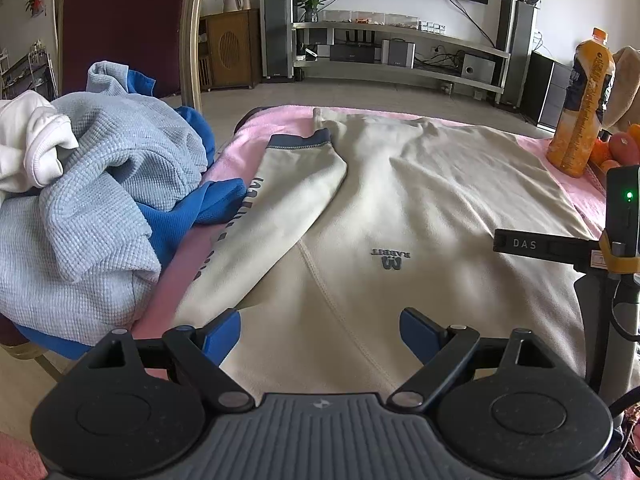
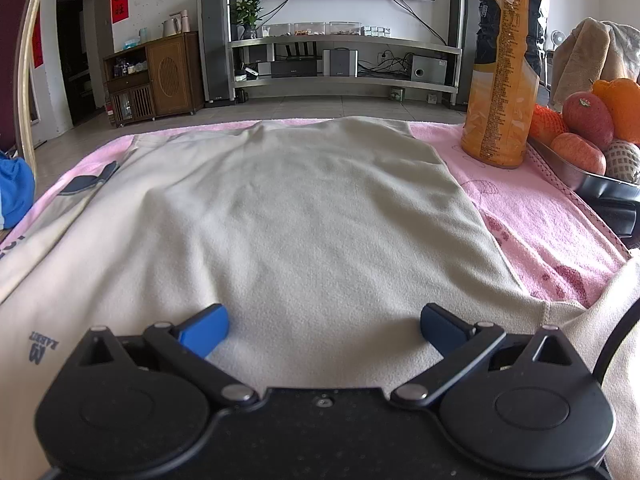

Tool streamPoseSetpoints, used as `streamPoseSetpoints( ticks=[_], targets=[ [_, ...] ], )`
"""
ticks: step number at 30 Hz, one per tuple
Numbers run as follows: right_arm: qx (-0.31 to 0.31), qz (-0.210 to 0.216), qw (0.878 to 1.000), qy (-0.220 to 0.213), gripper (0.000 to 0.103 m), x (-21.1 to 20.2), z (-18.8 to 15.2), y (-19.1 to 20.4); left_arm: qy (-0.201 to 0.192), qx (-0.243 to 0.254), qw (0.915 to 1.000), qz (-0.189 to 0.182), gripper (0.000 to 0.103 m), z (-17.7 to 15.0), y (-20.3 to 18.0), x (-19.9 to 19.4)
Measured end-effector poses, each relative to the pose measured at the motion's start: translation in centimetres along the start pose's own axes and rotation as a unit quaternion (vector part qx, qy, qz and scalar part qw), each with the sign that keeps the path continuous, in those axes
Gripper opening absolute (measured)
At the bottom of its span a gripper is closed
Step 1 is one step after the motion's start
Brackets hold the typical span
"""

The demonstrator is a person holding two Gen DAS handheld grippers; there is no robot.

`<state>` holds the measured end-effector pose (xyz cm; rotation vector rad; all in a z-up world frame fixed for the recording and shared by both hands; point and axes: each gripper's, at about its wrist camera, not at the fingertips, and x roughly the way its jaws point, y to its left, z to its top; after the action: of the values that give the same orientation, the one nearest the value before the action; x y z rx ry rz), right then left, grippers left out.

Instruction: Fold clothes

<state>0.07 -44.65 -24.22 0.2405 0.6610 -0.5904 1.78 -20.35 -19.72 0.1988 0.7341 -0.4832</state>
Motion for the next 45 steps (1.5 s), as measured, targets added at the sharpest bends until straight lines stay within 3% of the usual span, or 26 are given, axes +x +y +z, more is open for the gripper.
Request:
streamPoseSetpoints(
  ticks=[45],
  targets=[
    [0.0,0.0,1.0,0.0,0.103,-0.03,0.01,-0.02,0.001,0.007,1.0,0.001,0.088,0.03,0.29,0.02]
  ],
)
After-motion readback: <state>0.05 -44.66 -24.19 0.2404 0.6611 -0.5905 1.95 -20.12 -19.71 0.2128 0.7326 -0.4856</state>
